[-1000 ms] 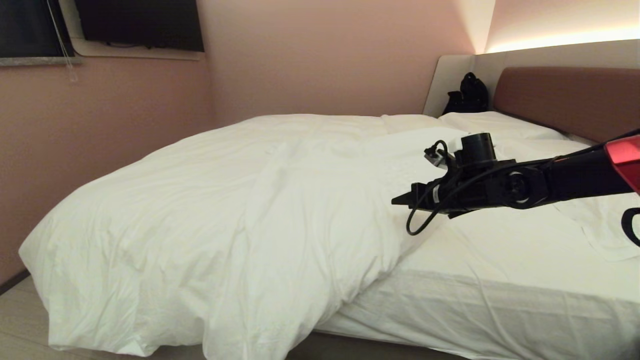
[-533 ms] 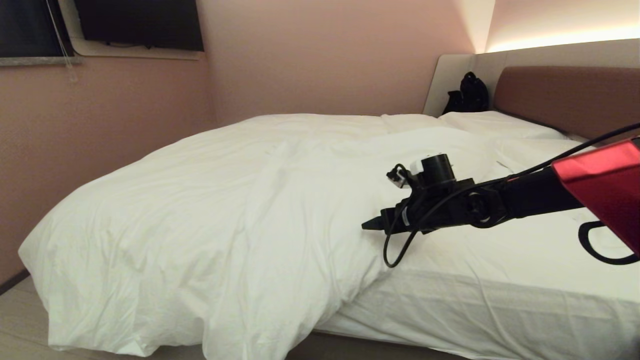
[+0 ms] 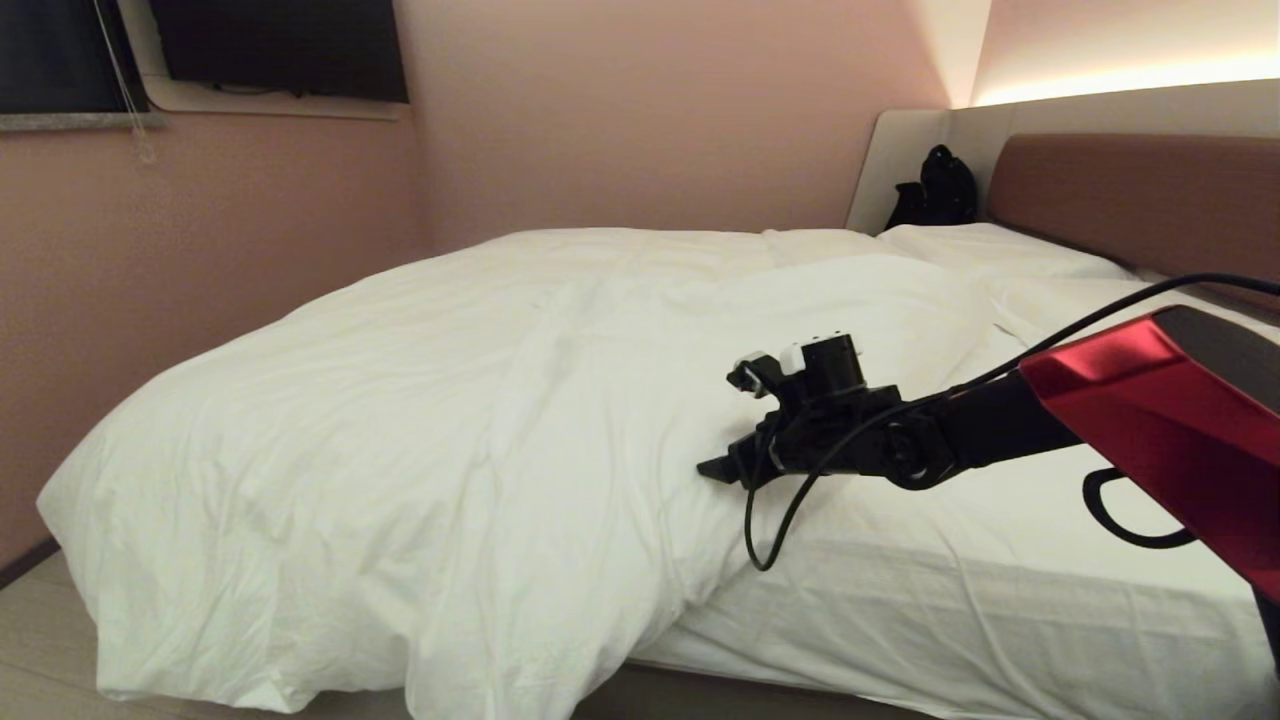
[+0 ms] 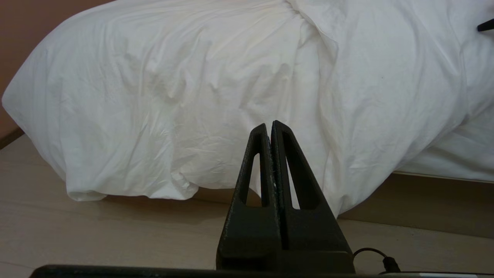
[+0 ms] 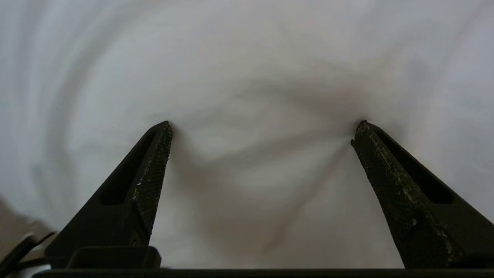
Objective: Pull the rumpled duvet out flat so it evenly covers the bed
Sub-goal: Hold the folded corner of the quilt
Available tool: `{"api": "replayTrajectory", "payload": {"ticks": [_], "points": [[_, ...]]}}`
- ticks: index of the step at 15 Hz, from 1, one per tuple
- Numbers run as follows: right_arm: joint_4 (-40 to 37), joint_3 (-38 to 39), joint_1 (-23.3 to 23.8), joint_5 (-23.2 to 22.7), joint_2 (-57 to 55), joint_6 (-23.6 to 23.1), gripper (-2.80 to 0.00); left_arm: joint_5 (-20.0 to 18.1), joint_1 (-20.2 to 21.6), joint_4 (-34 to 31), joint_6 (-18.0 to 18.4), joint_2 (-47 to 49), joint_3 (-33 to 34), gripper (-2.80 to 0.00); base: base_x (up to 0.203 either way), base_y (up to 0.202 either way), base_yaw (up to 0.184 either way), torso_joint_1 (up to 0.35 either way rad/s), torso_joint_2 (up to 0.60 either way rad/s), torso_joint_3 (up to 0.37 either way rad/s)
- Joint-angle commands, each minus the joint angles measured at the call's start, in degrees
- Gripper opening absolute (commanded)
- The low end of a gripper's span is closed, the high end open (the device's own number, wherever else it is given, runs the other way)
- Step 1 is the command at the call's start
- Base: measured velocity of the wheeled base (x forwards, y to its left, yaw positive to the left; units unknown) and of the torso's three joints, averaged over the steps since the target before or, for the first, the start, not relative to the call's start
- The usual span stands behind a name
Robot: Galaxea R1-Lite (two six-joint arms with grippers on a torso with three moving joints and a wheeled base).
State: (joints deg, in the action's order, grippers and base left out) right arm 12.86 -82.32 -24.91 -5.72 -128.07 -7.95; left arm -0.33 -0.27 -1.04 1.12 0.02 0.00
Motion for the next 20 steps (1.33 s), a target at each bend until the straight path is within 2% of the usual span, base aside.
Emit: {"api": "replayTrajectory", "payload": {"ticks": [1, 13, 15, 19, 20], "points": [[3.9, -0.2, -0.1, 1.6, -1.0, -2.6, 0.00, 0.0, 0.0, 0.0, 0.0, 0.0, 0.0, -2.80, 0.000, 0.000, 0.000, 0.000, 0.00, 0.000], [5.3, -3.0, 0.7, 4.0, -13.6, -3.0, 0.00, 0.0, 0.0, 0.0, 0.0, 0.0, 0.0, -2.80, 0.000, 0.000, 0.000, 0.000, 0.00, 0.000], [5.2, -3.9, 1.3, 5.6, -14.8, -3.1, 0.00, 0.0, 0.0, 0.0, 0.0, 0.0, 0.0, -2.80, 0.000, 0.000, 0.000, 0.000, 0.00, 0.000], [4.8, -3.8, 1.9, 5.5, -15.1, -3.0, 0.00, 0.0, 0.0, 0.0, 0.0, 0.0, 0.0, -2.80, 0.000, 0.000, 0.000, 0.000, 0.00, 0.000], [4.8, -3.8, 1.9, 5.6, -15.1, -3.0, -2.80, 0.0, 0.0, 0.0, 0.0, 0.0, 0.0, -2.80, 0.000, 0.000, 0.000, 0.000, 0.00, 0.000]]}}
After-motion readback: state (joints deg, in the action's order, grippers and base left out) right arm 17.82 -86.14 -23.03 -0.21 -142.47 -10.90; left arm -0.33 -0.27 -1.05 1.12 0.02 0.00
